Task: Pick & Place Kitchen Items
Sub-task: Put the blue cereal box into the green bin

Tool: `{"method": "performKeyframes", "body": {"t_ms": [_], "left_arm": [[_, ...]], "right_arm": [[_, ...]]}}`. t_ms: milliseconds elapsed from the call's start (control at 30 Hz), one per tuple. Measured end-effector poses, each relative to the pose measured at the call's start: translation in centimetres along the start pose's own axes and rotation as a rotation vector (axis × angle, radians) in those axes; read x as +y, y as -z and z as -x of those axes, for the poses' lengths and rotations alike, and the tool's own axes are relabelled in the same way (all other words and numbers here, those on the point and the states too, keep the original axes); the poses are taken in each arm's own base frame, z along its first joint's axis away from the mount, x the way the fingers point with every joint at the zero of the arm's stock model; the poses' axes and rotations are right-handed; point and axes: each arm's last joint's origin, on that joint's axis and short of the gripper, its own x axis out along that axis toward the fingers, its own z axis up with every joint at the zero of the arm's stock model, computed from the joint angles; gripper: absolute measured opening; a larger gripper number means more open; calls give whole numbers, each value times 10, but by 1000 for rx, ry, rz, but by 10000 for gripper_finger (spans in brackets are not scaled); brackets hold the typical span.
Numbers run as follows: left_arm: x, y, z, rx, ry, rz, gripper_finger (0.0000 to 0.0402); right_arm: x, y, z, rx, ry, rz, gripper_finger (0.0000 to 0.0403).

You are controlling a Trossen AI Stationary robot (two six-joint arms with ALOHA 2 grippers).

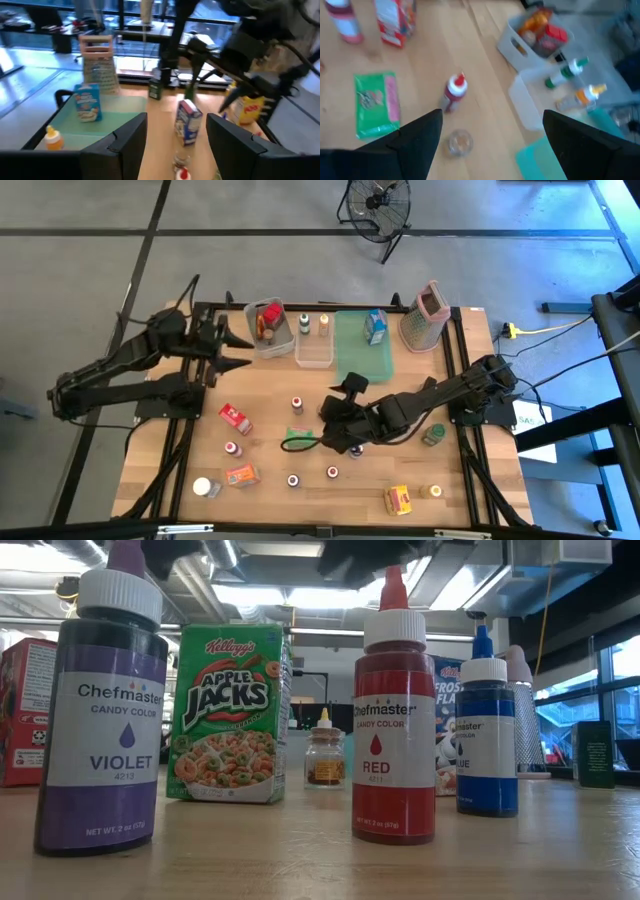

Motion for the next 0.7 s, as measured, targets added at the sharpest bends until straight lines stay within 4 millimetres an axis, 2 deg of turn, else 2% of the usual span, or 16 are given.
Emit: {"method": "performKeyframes", "body": {"t_ms": [233,433,700], "left_arm": [[-12,5,11,29,58,4,198],[-19,10,10,81,128,5,197],[-30,8,7,67,231,16,195]], "right_arm": [[10,-16,3,-119,-130,20,348],[16,-25,5,-179,-280,8,348],[21,-41,13,-289,-461,-34,348]]}}
